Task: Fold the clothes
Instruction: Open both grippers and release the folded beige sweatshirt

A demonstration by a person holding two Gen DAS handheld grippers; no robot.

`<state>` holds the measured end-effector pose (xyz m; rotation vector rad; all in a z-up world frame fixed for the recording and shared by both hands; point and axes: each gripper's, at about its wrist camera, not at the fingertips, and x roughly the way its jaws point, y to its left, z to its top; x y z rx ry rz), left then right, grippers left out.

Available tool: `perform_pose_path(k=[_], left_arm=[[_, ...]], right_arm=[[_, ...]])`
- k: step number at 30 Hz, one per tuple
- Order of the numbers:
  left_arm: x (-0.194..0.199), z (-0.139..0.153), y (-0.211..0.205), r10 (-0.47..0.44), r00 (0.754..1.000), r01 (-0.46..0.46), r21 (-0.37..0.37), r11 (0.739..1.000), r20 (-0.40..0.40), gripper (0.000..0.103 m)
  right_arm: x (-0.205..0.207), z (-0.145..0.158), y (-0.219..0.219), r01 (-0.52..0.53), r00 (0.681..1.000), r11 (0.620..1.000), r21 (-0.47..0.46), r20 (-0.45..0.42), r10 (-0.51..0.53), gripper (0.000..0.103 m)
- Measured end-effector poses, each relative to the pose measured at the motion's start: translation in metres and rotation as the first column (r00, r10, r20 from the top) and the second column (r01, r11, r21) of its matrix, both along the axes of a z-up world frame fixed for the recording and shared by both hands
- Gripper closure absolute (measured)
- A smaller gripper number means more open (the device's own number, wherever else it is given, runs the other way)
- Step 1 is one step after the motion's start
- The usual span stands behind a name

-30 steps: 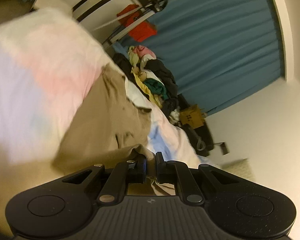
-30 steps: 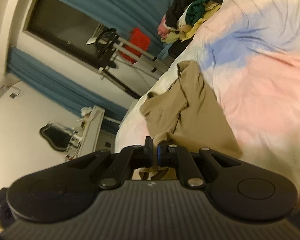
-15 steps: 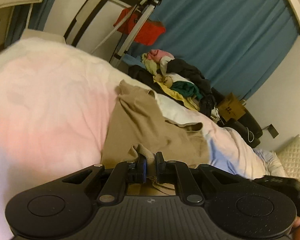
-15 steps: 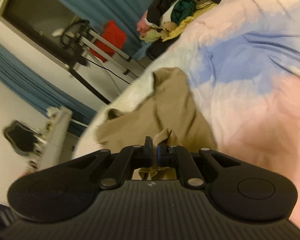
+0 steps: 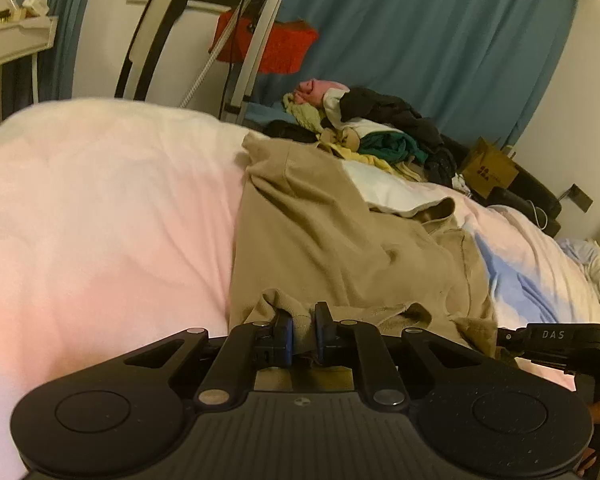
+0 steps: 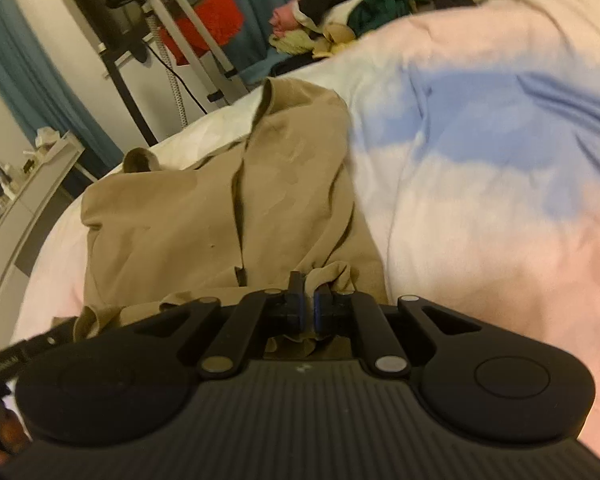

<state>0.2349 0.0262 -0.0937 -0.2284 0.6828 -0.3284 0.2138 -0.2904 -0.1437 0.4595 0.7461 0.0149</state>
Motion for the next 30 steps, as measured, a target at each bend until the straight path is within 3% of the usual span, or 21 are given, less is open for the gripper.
perform_pose_path(k=[2,3,4,5,6,7,10,16,24,30], left_arm=[[-0.01,0.011,0.0,0.022,1.0,-0.022,0.007,1.0,0.016,0.066],[-0.018,0.019,-0.001,0.027,0.999,-0.028,0.013,1.0,0.034,0.046],[-0.028,0.028,-0.002,0.024,0.998,-0.025,0.021,0.999,0.059,0.03],[-0.038,0.036,-0.003,0.03,0.995,-0.034,0.033,0.999,0.091,0.026],[-0.049,0.044,-0.005,0.044,0.991,-0.051,0.048,0.998,0.125,0.019],[-0.06,0.052,-0.006,0.057,0.985,-0.068,0.062,0.996,0.16,0.013],[-0.094,0.07,-0.012,0.063,0.97,-0.083,0.076,0.994,0.236,0.003],[-0.152,0.088,-0.027,-0.001,0.952,-0.052,0.162,0.985,0.307,0.001],[-0.189,0.09,-0.024,-0.009,0.954,-0.029,0.121,0.992,0.299,0.001],[-0.2,0.085,-0.02,-0.004,0.96,-0.03,0.116,0.993,0.28,0.001]], right_arm=[[-0.006,0.01,0.001,-0.007,1.0,1.0,-0.012,0.02,0.007,0.089],[-0.01,0.017,0.002,-0.007,0.999,1.0,-0.016,0.041,0.007,0.085],[-0.015,0.025,0.003,-0.006,0.998,1.0,-0.025,0.067,0.007,0.058],[-0.022,0.036,0.006,-0.002,0.994,0.999,-0.045,0.107,0.007,0.018],[-0.031,0.046,0.01,-0.001,0.989,0.998,-0.065,0.145,0.01,0.004],[-0.04,0.056,0.013,-0.002,0.984,0.996,-0.089,0.178,0.018,0.0],[-0.07,0.085,0.023,-0.006,0.963,0.988,-0.152,0.266,0.047,0.0],[-0.128,0.108,0.035,-0.045,0.946,0.985,-0.167,0.31,0.095,0.0],[-0.174,0.117,0.048,-0.023,0.929,0.981,-0.19,0.359,0.092,0.0],[-0.183,0.117,0.049,-0.02,0.921,0.981,-0.191,0.378,0.092,0.0]])
